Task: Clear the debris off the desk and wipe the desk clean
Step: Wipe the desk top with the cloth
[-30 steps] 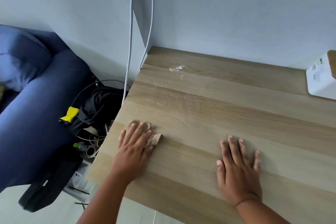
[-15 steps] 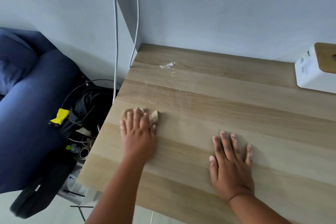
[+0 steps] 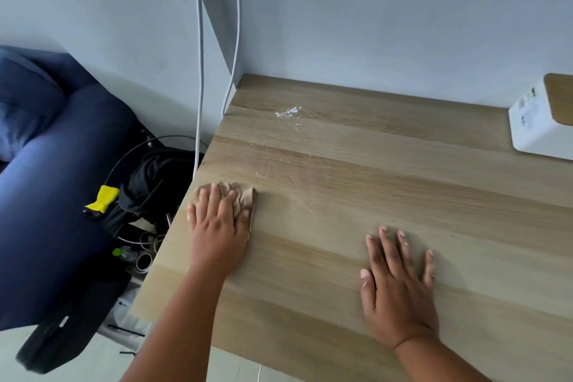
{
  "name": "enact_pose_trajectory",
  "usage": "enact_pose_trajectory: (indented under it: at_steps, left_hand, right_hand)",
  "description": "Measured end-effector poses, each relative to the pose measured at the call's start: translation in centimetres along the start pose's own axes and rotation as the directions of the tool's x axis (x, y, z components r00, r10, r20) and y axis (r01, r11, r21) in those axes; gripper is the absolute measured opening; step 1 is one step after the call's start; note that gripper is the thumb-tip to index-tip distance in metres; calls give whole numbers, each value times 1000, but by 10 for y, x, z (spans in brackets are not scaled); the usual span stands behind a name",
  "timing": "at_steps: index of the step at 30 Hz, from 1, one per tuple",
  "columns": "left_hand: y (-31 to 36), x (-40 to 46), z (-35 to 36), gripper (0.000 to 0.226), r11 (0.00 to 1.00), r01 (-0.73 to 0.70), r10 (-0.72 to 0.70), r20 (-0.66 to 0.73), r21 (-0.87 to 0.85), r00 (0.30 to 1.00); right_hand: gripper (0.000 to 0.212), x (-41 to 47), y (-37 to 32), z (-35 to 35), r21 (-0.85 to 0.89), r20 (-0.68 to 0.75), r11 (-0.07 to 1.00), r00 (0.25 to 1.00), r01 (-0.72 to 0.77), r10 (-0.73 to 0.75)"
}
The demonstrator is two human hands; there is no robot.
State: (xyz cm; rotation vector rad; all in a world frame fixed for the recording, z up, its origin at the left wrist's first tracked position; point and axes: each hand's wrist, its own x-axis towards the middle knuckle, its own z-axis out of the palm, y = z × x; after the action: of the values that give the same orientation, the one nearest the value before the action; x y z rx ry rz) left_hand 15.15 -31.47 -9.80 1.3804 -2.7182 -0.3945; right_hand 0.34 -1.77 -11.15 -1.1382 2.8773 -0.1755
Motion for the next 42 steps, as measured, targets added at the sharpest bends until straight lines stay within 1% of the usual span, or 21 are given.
enact_pose_trajectory:
  at_steps: [3, 6, 7, 9, 11, 14, 16, 17, 19, 21, 23, 25, 27, 29, 31, 33, 35, 37, 39, 41, 42]
  left_hand:
    - [11, 37, 6, 58, 998, 68, -67, 19, -16, 998]
    - [26, 58, 9, 58, 998, 52, -50, 58, -22, 997]
    - [30, 59, 10, 58, 1000, 16, -15, 64, -16, 998]
    - [39, 50, 10, 57, 994, -107, 107, 63, -14, 992]
    - [45, 27, 11, 58, 970, -239, 241, 79, -32, 967]
    - [40, -14, 12, 55, 921, -385, 390, 88, -61, 917]
    - [23, -31, 11, 50, 890, -448, 453, 66, -80, 889]
    - [12, -35, 8, 50, 887, -453, 458, 57, -87, 887]
    - [-7, -34, 2, 54, 916, -392, 397, 49, -87, 917]
    - [-18, -20, -4, 57, 959, -272, 276, 43, -72, 960]
    - [-15, 4, -6, 59, 988, -141, 143, 35, -59, 989]
    - [-3, 33, -4, 60, 998, -38, 38, 13, -51, 999]
    - [13, 59, 0, 65, 999, 18, -17, 16, -44, 1000]
    - [31, 76, 5, 63, 998, 15, -13, 38, -55, 999]
    - [48, 81, 10, 60, 997, -46, 50, 52, -60, 997]
    - [67, 71, 16, 62, 986, -161, 164, 56, -52, 985]
    - [86, 47, 22, 61, 955, -293, 296, 62, -53, 953]
    - [99, 11, 31, 58, 895, -439, 444, 56, -80, 894]
    - [98, -29, 38, 54, 810, -577, 584, 51, -104, 810]
    - [79, -58, 40, 48, 746, -656, 663, 27, -115, 748]
    - [65, -64, 38, 47, 739, -664, 670, 16, -116, 742]
  right_hand:
    - [65, -1, 2, 2, -3, -6, 1000, 1000, 10, -10]
    - [65, -1, 2, 2, -9, -13, 1000, 1000, 10, -10]
    - [65, -1, 2, 2, -10, -15, 1000, 1000, 10, -10]
    - [65, -1, 2, 2, -8, -20, 1000, 1000, 10, -10]
    - [64, -1, 2, 2, -4, -23, 1000, 1000, 8, -8]
    - [65, -1, 1, 1, 3, -22, 1000, 1000, 3, -3]
    - [64, -1, 1, -1, 3, -20, 1000, 1000, 4, -3]
    - [64, 0, 0, -1, 1, -20, 1000, 1000, 4, -4]
    - [64, 0, 1, -3, -1, -12, 1000, 1000, 2, -2]
    - [65, 0, 0, -3, -2, 6, 1000, 1000, -1, 1]
    - [65, 0, 0, -2, -6, 25, 1000, 1000, -2, 2]
    - [65, 0, 1, -1, -7, 33, 1000, 999, -1, 1]
    - [65, 0, 2, 1, -11, 38, 1000, 999, -2, 2]
    - [66, -1, 2, 1, -9, 38, 1000, 999, -5, 5]
    - [65, -1, 2, 2, -9, 35, 1000, 999, -6, 6]
    - [65, -2, 2, 2, -11, 35, 1000, 999, -7, 8]
    - [65, -2, 2, 1, -15, 38, 1000, 999, -9, 9]
    - [64, -2, 1, 0, -12, 36, 1000, 999, -11, 11]
    - [64, -2, 1, 0, -12, 33, 1000, 999, -9, 9]
    - [64, -2, 2, 1, -21, 27, 1000, 1000, -5, 5]
    - [64, -2, 3, 2, -24, 26, 1000, 1000, -2, 3]
